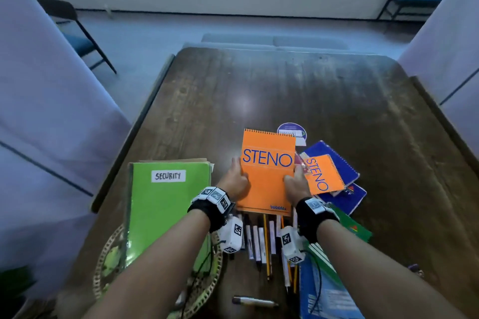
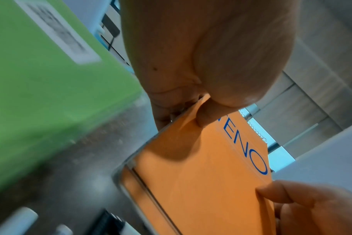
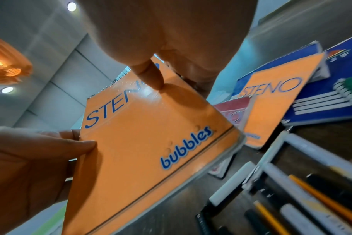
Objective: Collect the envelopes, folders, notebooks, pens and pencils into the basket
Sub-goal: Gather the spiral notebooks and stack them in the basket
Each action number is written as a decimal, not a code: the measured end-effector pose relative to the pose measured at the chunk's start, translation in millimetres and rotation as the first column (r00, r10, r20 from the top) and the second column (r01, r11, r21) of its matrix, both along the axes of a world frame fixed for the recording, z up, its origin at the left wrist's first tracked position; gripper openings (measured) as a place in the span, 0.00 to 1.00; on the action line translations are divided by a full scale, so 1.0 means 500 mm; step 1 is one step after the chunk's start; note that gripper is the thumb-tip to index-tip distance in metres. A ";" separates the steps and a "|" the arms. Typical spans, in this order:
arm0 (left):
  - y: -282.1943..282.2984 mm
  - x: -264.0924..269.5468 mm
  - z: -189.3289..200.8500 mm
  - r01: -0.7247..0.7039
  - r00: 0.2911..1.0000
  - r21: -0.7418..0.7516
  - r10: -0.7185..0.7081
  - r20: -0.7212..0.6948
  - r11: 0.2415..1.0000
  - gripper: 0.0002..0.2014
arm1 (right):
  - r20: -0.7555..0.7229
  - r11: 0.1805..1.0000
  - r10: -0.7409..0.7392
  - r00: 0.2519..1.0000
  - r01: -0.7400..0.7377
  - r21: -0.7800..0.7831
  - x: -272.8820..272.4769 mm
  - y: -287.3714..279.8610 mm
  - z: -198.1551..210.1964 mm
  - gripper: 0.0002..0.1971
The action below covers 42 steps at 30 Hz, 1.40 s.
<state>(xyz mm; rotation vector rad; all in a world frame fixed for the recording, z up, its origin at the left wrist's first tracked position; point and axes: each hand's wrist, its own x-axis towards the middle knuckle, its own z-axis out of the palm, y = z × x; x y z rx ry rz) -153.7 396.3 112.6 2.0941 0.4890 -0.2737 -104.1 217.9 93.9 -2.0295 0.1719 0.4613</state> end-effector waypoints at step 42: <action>0.455 -0.338 -0.135 0.011 0.885 0.489 0.219 -0.410 0.872 0.05 | -0.315 0.674 0.529 0.788 -0.615 -0.409 -0.279 0.440 -0.125 0.04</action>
